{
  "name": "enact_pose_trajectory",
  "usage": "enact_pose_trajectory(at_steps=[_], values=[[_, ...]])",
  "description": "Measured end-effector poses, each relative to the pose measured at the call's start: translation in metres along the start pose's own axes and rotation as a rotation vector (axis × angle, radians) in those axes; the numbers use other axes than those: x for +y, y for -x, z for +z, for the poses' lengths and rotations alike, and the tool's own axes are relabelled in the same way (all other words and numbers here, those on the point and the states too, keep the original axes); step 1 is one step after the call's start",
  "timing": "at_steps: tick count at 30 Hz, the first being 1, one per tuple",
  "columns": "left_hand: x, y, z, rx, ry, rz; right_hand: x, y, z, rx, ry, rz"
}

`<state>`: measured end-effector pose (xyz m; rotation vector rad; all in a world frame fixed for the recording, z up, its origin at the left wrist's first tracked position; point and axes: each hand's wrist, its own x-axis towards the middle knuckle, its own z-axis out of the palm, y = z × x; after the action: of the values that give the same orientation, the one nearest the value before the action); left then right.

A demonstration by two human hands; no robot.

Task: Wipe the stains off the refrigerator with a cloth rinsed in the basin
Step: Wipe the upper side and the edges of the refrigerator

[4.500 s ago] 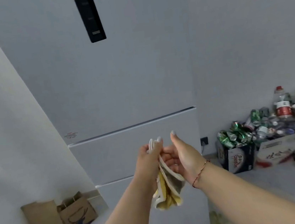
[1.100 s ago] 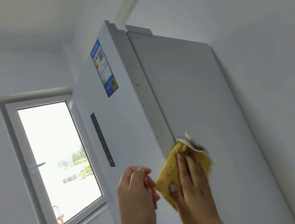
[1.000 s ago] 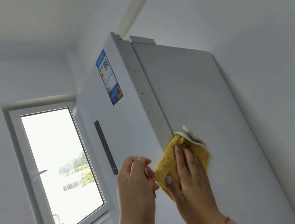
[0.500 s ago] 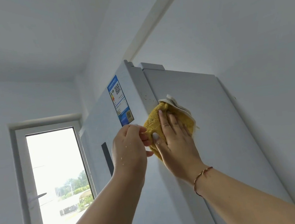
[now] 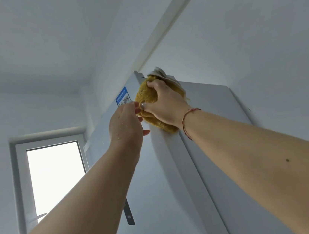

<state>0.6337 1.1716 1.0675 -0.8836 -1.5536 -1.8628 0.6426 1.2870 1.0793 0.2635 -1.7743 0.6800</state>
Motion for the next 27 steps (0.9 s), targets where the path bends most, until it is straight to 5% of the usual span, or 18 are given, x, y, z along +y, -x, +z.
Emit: enact_pose_trajectory(at_steps=[12,27], values=[[-0.006,-0.005,-0.017,-0.127,-0.119,0.153,0.004,-0.026,0.023,0.038,0.095,-0.08],[-0.061,0.057,-0.029,-0.166,-0.423,0.206,0.054,0.142,0.056,0.05,0.162,-0.092]])
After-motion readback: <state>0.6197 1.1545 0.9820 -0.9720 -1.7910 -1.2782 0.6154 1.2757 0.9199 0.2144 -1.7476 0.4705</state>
